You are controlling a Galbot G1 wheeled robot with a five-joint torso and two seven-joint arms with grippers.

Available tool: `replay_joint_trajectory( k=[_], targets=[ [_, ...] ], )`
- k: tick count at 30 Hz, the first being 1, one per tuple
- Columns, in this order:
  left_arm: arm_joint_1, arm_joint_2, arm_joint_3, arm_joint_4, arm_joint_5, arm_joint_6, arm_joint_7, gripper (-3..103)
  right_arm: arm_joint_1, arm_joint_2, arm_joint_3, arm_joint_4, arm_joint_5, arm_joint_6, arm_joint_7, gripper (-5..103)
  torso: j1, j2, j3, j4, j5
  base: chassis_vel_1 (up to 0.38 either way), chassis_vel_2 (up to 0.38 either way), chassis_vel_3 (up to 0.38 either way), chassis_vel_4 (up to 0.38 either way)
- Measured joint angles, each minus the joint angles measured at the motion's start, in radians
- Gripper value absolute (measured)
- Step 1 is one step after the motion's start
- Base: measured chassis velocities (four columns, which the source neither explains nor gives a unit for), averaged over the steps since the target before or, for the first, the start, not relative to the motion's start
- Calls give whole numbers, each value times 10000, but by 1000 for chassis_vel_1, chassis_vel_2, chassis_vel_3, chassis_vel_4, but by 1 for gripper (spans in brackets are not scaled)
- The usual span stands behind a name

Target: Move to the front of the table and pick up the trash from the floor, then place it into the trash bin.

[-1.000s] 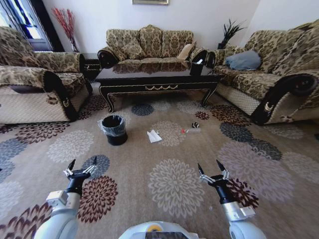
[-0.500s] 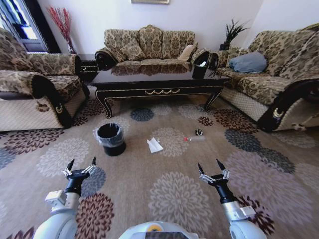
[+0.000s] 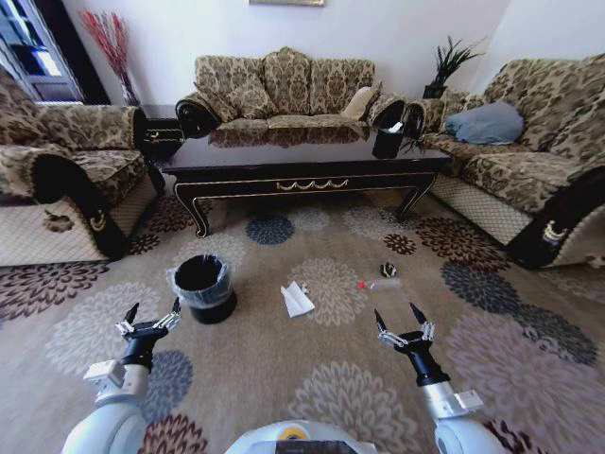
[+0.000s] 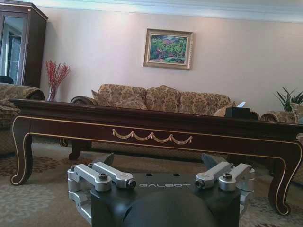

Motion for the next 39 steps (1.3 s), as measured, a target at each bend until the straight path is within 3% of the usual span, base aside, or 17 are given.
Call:
replay_joint_trajectory(
  k=[16, 26, 32, 36, 37, 39],
  targets=[
    [186, 429, -460, 309, -644, 471, -107, 100, 40, 52, -35, -75, -187, -60, 319, 100, 3, 0, 3, -5, -4, -175, 166, 165, -178],
    [654, 1173, -1429, 1741, -2713, 1695, -302, 100, 79, 94, -62, -285, -337, -40, 381, 100, -1, 1, -1, 0, -3, 0, 0, 0, 0],
    [-689, 1692, -1669, 2087, -3931, 2587, -516, 100, 98, 206, -149, -402, -465, 5, 355, 100, -1, 1, 0, -6, -4, 0, 0, 0, 0],
    [-1884, 2150, -1513, 2534, -4802, 3748, -920, 100, 80, 227, -111, -427, -458, 48, 349, 100, 0, 1, 1, -5, -3, 0, 0, 0, 0],
    [-1884, 2150, -1513, 2534, -4802, 3748, -920, 100, 80, 227, -111, -427, -458, 48, 349, 100, 0, 1, 1, -5, -3, 0, 0, 0, 0],
    [-2445, 2472, -1302, 2902, -5277, 4492, -1201, 100, 41, 240, -74, -463, -454, 96, 347, 100, 0, 1, 1, -4, -5, 0, 0, 0, 0]
  ],
)
